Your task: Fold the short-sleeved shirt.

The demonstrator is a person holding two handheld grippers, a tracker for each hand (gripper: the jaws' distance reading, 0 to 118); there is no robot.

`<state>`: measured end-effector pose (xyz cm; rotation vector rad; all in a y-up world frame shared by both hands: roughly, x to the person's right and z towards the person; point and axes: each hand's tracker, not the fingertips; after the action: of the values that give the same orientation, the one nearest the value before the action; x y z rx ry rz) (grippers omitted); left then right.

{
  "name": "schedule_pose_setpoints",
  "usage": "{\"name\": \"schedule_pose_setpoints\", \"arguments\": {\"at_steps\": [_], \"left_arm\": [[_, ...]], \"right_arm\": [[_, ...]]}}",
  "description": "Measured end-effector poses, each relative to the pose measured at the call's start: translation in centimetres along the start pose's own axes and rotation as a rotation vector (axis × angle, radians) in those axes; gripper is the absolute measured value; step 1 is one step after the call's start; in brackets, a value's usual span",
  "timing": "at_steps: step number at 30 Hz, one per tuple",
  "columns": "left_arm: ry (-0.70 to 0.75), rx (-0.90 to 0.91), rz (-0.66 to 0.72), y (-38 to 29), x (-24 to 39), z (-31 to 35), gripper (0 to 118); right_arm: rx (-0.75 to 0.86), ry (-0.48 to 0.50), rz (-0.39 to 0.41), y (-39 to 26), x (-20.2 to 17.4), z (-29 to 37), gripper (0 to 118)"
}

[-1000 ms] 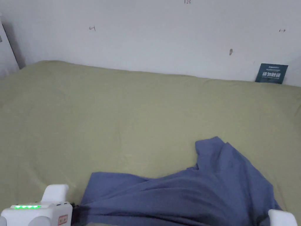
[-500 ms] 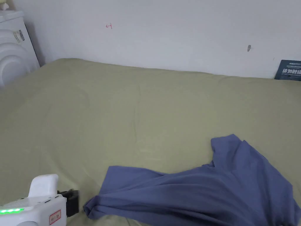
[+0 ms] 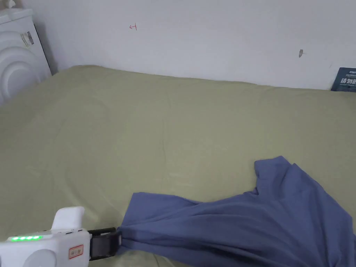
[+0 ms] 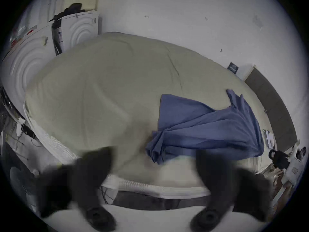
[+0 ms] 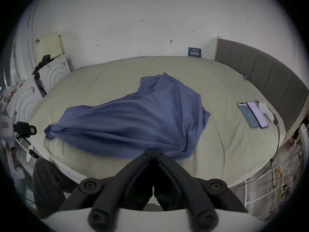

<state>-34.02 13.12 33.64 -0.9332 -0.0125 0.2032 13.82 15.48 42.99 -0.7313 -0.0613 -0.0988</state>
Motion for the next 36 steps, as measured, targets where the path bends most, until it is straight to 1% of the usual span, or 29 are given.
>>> {"name": "schedule_pose_setpoints", "arguments": {"at_steps": [1, 3, 5, 6, 7, 8, 9, 10, 11, 12, 14, 15, 16, 22, 23, 25, 31, 34, 36], "left_arm": [[0.009, 0.019, -0.016, 0.2, 0.0, -0.6, 117], [0.041, -0.037, -0.053, 1.0, 0.2, -2.2, 117], [0.066, -0.048, -0.049, 1.4, -0.2, -3.8, 116], [0.063, -0.077, -0.042, 1.7, -0.7, -5.1, 114], [0.053, -0.107, -0.036, 1.9, -1.2, -6.3, 104], [0.057, -0.112, -0.029, 1.9, -1.4, -6.8, 79], [0.052, -0.121, -0.043, 1.9, -1.4, -7.2, 39], [0.05, -0.112, -0.047, 1.7, -0.9, -7.4, 26], [0.002, -0.128, -0.026, 1.6, -0.2, -7.2, 21], [0.005, -0.148, 0.012, 1.6, 0.0, -7.6, 7], [0.001, -0.141, 0.001, 1.7, 0.5, -7.8, 6], [0.056, -0.135, -0.045, 1.4, 1.8, -7.0, 6], [0.046, -0.14, -0.076, 1.3, 2.1, -6.9, 6], [0.035, -0.138, -0.044, 1.1, 2.7, -6.0, 6], [0.034, -0.139, -0.044, 1.1, 3.3, -5.3, 6], [0.034, -0.136, -0.042, 0.9, 3.8, -5.0, 6], [0.029, -0.142, -0.059, 1.4, 4.9, -3.7, 6], [0.022, -0.147, -0.06, 1.3, 5.4, -3.3, 6], [0.02, -0.15, -0.061, 1.7, 5.0, -3.6, 6]], "right_arm": [[0.001, 0.004, -0.005, 0.1, -0.2, 0.0, 0], [-0.005, 0.012, -0.009, 0.1, -0.2, -0.1, 0], [-0.006, 0.016, -0.008, 0.1, -0.3, -0.2, 0], [-0.013, 0.013, -0.005, 0.0, -0.3, -0.4, 0], [-0.018, 0.013, -0.003, -0.1, -0.2, -0.5, 0], [-0.024, 0.013, -0.003, -0.1, -0.1, -0.6, 0], [-0.027, 0.012, -0.005, -0.3, 0.0, -0.8, 0], [-0.033, 0.013, -0.006, -0.4, 0.1, -0.9, 0], [-0.039, 0.012, -0.006, -0.5, 0.1, -1.1, 0], [-0.048, 0.013, -0.006, -0.5, 0.2, -1.4, 0], [-0.06, 0.01, -0.005, -0.6, 0.2, -1.7, 0], [-0.063, 0.009, -0.004, -0.6, 0.3, -1.7, 0], [-0.063, 0.007, -0.006, -0.6, 0.4, -1.8, 0], [-0.057, -0.006, -0.021, 1.5, 2.3, -3.3, 0], [-0.049, -0.014, -0.017, 2.2, 2.7, -3.6, 0], [-0.031, -0.035, 0.015, 4.2, 3.9, -4.9, 0], [-0.062, -0.048, 0.019, 12.1, 8.4, -12.7, 0], [-0.085, -0.083, 0.052, 16.3, 9.7, -17.1, 0], [-0.114, -0.073, 0.083, 18.9, 10.3, -19.9, 0]]}}
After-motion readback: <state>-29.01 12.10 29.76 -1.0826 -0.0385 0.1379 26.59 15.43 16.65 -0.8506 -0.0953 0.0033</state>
